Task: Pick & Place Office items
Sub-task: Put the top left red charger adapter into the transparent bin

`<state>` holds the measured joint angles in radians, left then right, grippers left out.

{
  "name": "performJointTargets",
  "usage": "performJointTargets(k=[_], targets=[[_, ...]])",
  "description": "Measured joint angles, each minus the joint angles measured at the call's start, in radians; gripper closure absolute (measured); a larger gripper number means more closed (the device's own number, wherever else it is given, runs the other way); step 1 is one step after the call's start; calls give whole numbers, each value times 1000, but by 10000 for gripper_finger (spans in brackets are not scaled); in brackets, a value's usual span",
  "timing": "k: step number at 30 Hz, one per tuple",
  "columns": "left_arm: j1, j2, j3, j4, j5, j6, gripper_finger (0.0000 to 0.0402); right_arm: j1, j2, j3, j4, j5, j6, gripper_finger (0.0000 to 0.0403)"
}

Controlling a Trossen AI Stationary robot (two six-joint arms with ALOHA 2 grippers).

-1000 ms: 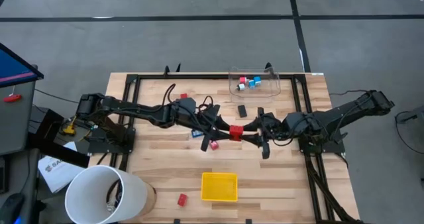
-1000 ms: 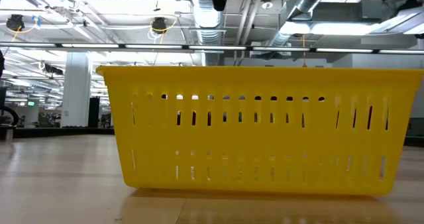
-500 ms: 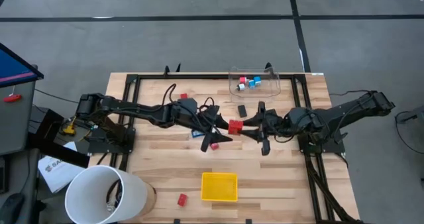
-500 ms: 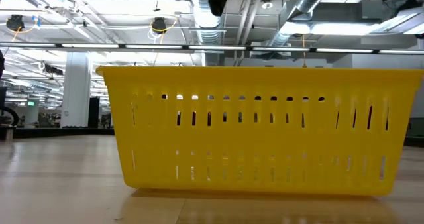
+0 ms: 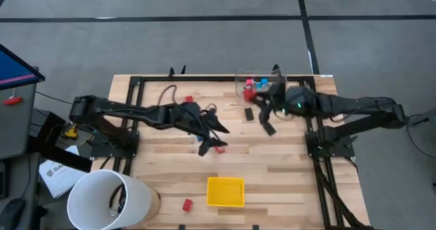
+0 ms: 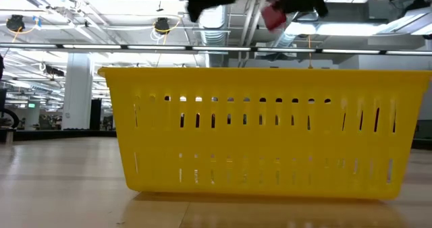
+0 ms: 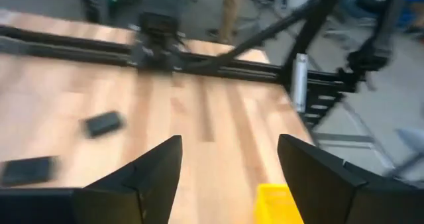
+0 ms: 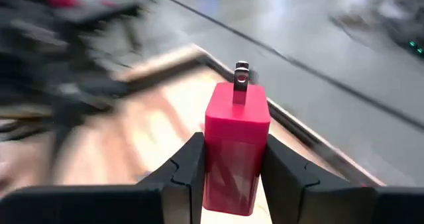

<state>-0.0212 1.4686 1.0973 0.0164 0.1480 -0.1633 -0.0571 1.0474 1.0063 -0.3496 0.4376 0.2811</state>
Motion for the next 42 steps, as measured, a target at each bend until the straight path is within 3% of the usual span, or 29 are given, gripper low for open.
performJointTargets(k=[7,15,21,26,37,42], targets=[[31,-294,-199,2,-170,34,188,-348,2,15,-210,-127,85,301],[99,-545,-437,93,-174,49,209,-589,134,15,-209,-323,86,301],[96,-584,-533,203,-146,27,215,-689,364,77,-196,-388,82,301],[58,-568,-569,239,-129,16,213,-741,535,221,-324,-394,76,301],[-20,-535,-574,191,-106,-30,214,-853,744,406,-553,-413,107,300],[-92,-536,-574,145,-106,-77,217,-868,783,406,-569,-416,105,236]])
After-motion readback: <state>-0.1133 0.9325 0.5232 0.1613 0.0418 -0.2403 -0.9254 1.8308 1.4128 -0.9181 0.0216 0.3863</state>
